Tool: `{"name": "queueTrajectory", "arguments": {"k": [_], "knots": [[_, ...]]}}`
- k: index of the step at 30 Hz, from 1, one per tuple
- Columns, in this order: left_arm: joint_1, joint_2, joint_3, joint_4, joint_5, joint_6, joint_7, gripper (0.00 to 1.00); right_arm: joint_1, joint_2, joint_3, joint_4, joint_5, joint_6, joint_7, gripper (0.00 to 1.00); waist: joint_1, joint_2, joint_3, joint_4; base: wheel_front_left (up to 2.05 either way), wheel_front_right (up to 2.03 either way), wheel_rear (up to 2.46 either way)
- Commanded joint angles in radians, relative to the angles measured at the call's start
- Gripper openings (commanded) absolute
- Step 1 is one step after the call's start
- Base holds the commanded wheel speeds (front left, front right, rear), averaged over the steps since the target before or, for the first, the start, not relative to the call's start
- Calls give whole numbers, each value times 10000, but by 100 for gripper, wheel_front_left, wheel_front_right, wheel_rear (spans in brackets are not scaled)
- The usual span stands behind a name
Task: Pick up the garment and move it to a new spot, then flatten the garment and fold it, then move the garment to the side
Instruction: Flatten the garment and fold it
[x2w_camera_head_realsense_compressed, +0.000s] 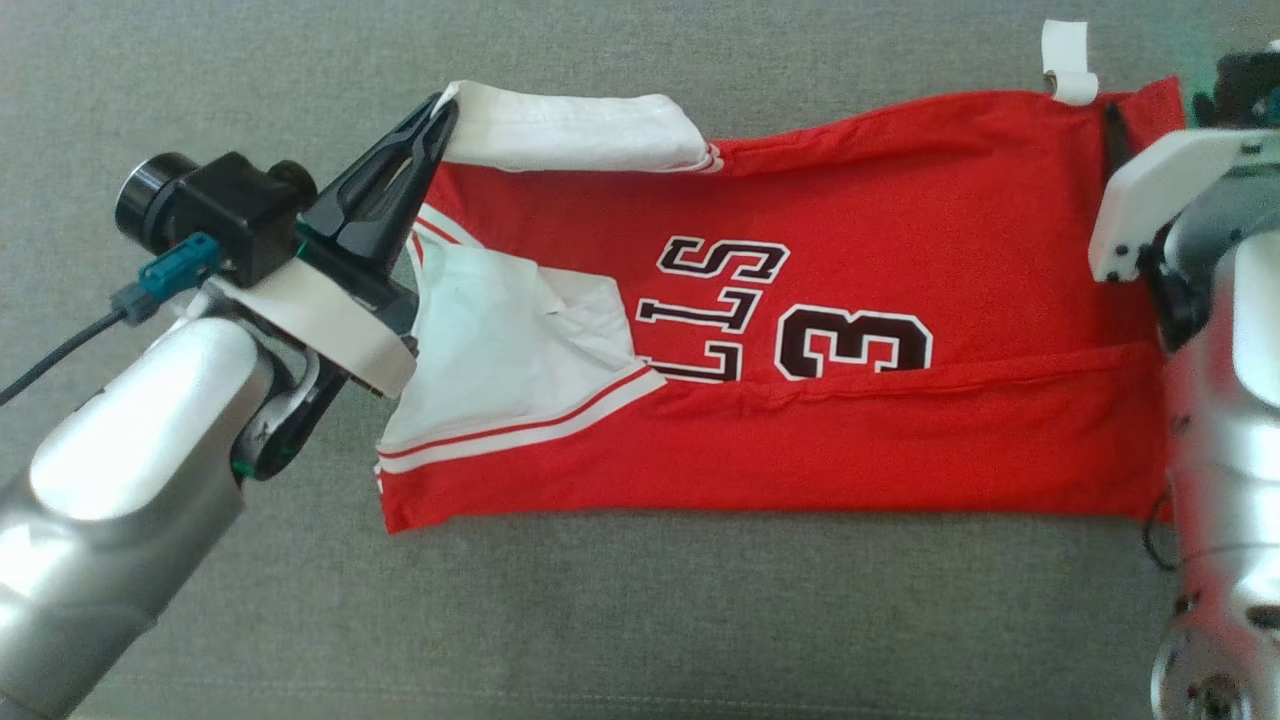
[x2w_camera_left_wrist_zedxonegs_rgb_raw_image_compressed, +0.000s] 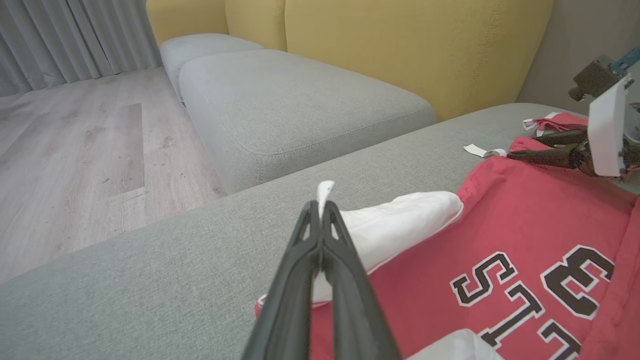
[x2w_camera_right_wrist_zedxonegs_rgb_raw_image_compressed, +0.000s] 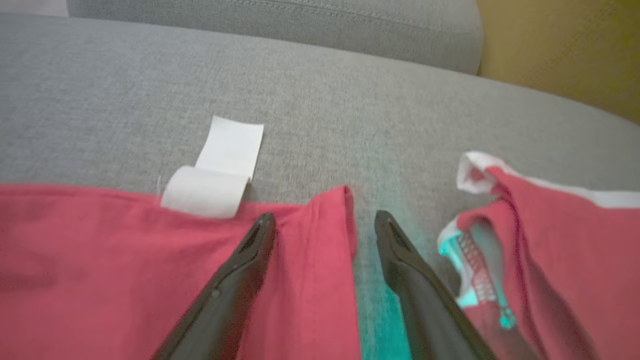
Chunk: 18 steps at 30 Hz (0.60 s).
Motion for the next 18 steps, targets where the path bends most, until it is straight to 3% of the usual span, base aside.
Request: {"name": "queueTrajectory", "arguments": {"k": [1, 5, 6, 7, 8, 18], "knots": [[-227, 457, 433, -274, -29, 72, 42, 0, -416, -73, 120, -126, -180, -9, -89, 100, -1, 0, 84, 25, 0, 0, 0], [-357, 484, 458, -389, -20, 95, 75, 0, -873, -169, 119, 802, -962, -9, -235, 100, -1, 0, 329, 48, 0, 0, 0], [-387, 483, 466, -390, -23, 94, 76, 0, -957, -192, 134, 977, -1072, -9, -246, 90, -1, 0, 362, 51, 0, 0, 0], [-418, 488, 477, -385, -29, 91, 79, 0, -1047, -216, 150, 1140, -1180, -9, -240, 20, -1, 0, 394, 49, 0, 0, 0], [-453, 494, 490, -371, -35, 85, 81, 0, -1136, -239, 173, 1301, -1263, -9, -236, 0, -1, 0, 420, 46, 0, 0, 0], [-838, 579, 780, 141, -100, 187, -35, 0, -2166, -174, 557, 2202, -882, -9, -1108, 0, -1, 0, 244, -231, 0, 0, 0]]}}
